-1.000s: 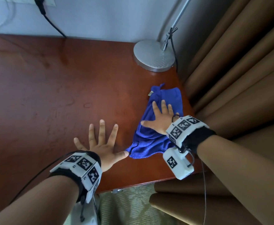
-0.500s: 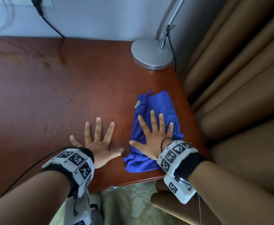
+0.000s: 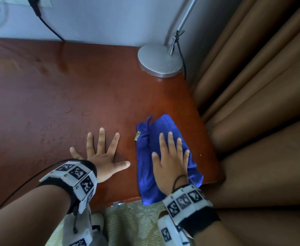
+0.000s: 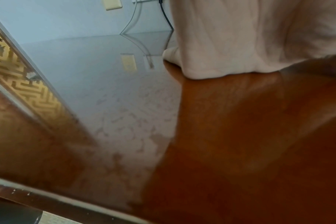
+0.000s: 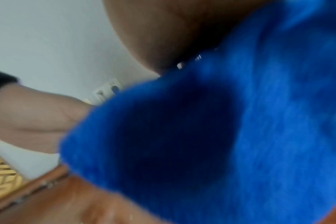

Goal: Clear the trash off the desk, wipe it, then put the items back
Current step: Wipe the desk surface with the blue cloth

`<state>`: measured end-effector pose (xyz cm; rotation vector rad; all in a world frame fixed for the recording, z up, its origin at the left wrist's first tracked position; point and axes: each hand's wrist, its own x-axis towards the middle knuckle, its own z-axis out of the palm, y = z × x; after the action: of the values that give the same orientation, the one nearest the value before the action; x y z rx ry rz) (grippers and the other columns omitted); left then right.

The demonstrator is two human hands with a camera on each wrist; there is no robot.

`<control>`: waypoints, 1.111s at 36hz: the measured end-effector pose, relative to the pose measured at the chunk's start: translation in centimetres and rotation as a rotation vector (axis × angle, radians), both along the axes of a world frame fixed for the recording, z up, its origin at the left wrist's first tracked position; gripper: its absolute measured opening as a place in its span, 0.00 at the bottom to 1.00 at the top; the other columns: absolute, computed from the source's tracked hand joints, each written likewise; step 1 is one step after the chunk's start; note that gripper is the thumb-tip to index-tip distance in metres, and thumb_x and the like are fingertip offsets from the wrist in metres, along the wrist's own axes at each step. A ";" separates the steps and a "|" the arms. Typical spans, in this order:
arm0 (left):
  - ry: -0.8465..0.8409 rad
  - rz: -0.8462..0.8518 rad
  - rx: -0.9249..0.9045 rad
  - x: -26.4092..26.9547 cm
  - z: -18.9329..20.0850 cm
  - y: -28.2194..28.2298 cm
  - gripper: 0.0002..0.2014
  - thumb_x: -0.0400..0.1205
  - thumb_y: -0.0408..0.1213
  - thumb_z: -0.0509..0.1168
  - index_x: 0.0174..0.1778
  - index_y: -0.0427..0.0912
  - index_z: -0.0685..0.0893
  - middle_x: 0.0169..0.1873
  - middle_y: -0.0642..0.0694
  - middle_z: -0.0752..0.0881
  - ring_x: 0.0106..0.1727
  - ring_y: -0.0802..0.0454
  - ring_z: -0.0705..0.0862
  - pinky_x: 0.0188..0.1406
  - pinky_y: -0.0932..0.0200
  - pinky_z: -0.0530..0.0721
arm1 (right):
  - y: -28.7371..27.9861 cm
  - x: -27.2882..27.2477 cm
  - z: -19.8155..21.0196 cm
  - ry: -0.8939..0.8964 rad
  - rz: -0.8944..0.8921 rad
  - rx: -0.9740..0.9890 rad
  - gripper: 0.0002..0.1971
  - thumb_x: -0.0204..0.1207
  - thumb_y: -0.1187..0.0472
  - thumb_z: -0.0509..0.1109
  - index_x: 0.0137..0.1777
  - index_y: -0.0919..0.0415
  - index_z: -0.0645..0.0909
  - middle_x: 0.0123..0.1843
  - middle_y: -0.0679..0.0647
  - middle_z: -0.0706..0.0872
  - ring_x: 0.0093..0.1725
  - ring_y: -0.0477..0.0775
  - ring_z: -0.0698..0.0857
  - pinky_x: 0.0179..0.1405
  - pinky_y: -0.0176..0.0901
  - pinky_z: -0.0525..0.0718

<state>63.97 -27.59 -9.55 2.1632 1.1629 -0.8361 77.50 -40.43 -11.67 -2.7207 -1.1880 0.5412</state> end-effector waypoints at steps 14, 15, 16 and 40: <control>0.012 -0.003 0.028 0.0 -0.4 0.1 0.44 0.75 0.74 0.48 0.74 0.69 0.22 0.74 0.53 0.16 0.77 0.43 0.19 0.71 0.21 0.33 | -3.1 1.3 -2.1 -0.174 0.336 0.019 0.27 0.80 0.33 0.42 0.79 0.31 0.54 0.84 0.48 0.58 0.82 0.60 0.56 0.73 0.68 0.48; 0.014 -0.006 0.028 -0.1 -0.4 0.1 0.44 0.75 0.75 0.47 0.74 0.69 0.22 0.74 0.53 0.16 0.77 0.43 0.20 0.71 0.21 0.34 | -3.5 2.0 -2.0 -0.163 0.361 0.010 0.27 0.80 0.32 0.40 0.79 0.31 0.53 0.84 0.47 0.57 0.83 0.58 0.54 0.74 0.67 0.47; 0.015 -0.007 0.027 -0.1 -0.4 0.1 0.44 0.75 0.75 0.47 0.74 0.69 0.22 0.74 0.53 0.16 0.77 0.43 0.19 0.70 0.21 0.34 | -3.8 2.6 -2.0 -0.146 0.387 -0.002 0.27 0.80 0.32 0.38 0.79 0.30 0.53 0.85 0.46 0.56 0.83 0.56 0.51 0.75 0.66 0.46; 0.008 -0.012 -0.009 0.0 -0.1 0.1 0.44 0.77 0.73 0.46 0.73 0.66 0.20 0.71 0.51 0.13 0.75 0.41 0.16 0.68 0.21 0.30 | -6.5 3.4 -1.7 -0.193 -0.090 -0.101 0.35 0.72 0.25 0.31 0.79 0.32 0.44 0.84 0.57 0.56 0.82 0.67 0.57 0.69 0.81 0.57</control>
<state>64.01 -27.53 -9.68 2.1640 1.1490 -0.8544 80.91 -46.89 -13.32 -2.9526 -1.0983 0.3426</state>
